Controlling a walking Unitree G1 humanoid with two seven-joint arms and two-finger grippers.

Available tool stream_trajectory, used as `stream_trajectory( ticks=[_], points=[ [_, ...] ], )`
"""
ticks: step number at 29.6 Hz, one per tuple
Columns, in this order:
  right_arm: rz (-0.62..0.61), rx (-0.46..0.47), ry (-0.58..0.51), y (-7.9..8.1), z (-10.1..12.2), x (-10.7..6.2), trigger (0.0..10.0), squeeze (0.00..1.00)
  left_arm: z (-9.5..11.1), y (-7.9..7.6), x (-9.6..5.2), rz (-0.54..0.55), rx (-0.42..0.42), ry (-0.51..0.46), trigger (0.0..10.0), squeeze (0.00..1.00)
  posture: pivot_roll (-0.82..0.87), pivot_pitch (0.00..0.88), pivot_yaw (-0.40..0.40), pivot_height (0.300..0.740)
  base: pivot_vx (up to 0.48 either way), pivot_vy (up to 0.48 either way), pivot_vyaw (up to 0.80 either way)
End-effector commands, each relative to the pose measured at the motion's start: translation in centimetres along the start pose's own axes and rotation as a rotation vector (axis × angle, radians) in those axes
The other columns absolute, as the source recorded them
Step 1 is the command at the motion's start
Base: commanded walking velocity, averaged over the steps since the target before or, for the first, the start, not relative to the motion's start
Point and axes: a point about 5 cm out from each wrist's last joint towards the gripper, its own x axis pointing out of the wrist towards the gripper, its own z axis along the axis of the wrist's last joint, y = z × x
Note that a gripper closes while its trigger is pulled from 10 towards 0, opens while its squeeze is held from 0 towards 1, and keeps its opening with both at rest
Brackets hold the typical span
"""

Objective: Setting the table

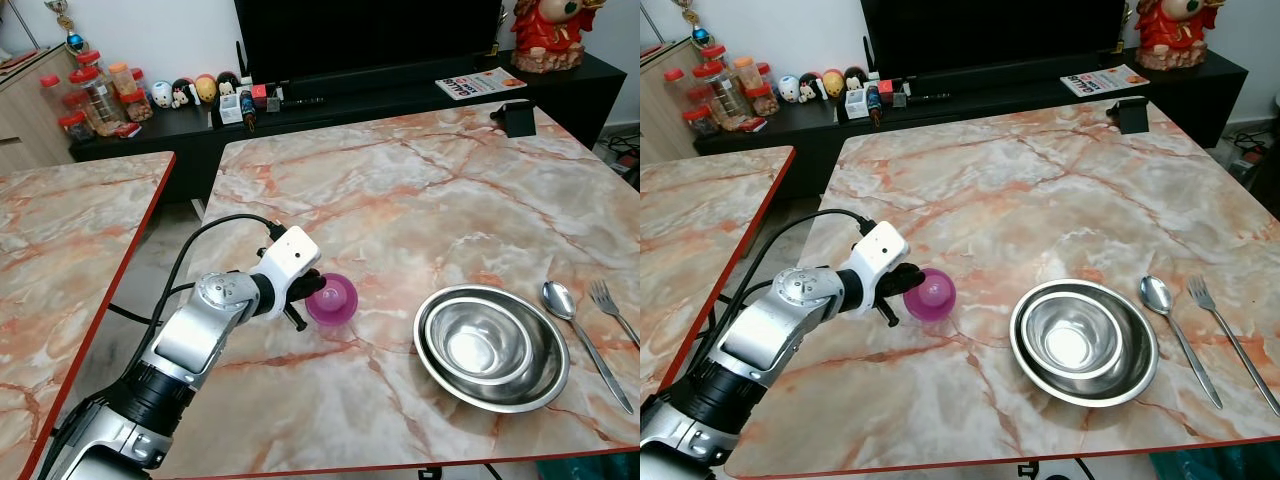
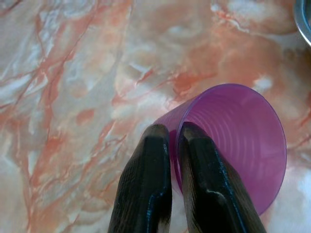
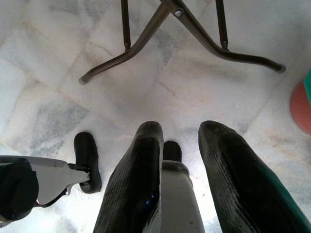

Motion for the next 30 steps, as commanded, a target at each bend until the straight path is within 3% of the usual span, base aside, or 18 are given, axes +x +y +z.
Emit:
stream_trajectory(
  ticks=[1,2,11,12,16,17,18,19,20,30],
  points=[
    [0.006,0.002,0.005,0.32,-0.25,-0.04,10.0,0.0,-0.06,0.42,-0.18,0.026,0.007,-0.001,10.0,0.0,-0.01,0.0,0.13,0.74,0.0,0.0,0.0],
    [0.007,0.002,0.006,0.37,-0.27,-0.05,10.0,0.0,-0.1,0.27,-0.12,0.012,-0.007,0.004,10.0,1.0,-0.02,0.0,0.131,0.74,0.0,0.0,0.0],
    [0.007,0.004,0.009,0.44,-0.35,-0.06,10.0,0.0,-0.43,-0.13,-0.31,-0.039,0.044,0.038,10.0,1.0,-0.02,0.0,0.135,0.74,0.0,0.0,0.0],
    [0.007,0.005,0.009,0.45,-0.36,-0.06,10.0,0.0,-0.51,-0.06,-0.31,-0.032,0.053,0.044,10.0,0.0,-0.02,0.0,0.135,0.74,0.0,0.0,0.0],
    [0.008,0.005,0.009,0.47,-0.37,-0.06,10.0,0.0,-0.76,-0.07,-0.26,-0.028,0.095,0.066,10.0,0.0,-0.02,0.0,0.135,0.74,0.0,0.0,0.0],
    [0.008,0.005,0.009,0.47,-0.35,-0.06,10.0,0.0,-0.79,-0.04,-0.24,-0.022,0.095,0.066,3.9,0.0,-0.02,0.0,0.135,0.74,0.0,0.0,0.0],
    [0.008,0.006,0.008,0.48,-0.34,-0.06,10.0,0.0,-0.79,-0.02,-0.23,-0.019,0.093,0.065,1.9,0.0,-0.02,0.0,0.135,0.74,0.0,0.0,0.0],
    [0.008,0.006,0.008,0.48,-0.33,-0.06,10.0,0.0,-0.79,-0.01,-0.23,-0.018,0.092,0.064,1.9,0.0,-0.02,0.0,0.135,0.74,0.0,0.0,0.0],
    [0.008,0.007,0.007,0.48,-0.32,-0.05,10.0,0.0,-0.78,0.0,-0.23,-0.017,0.095,0.065,0.0,0.0,-0.02,0.0,0.136,0.74,0.0,0.0,0.0],
    [0.006,0.01,0.007,0.47,-0.26,-0.04,10.0,0.0,-0.66,0.25,-0.53,-0.031,0.077,0.055,0.0,0.0,-0.01,0.0,0.137,0.74,0.0,0.0,0.0]
  ],
)
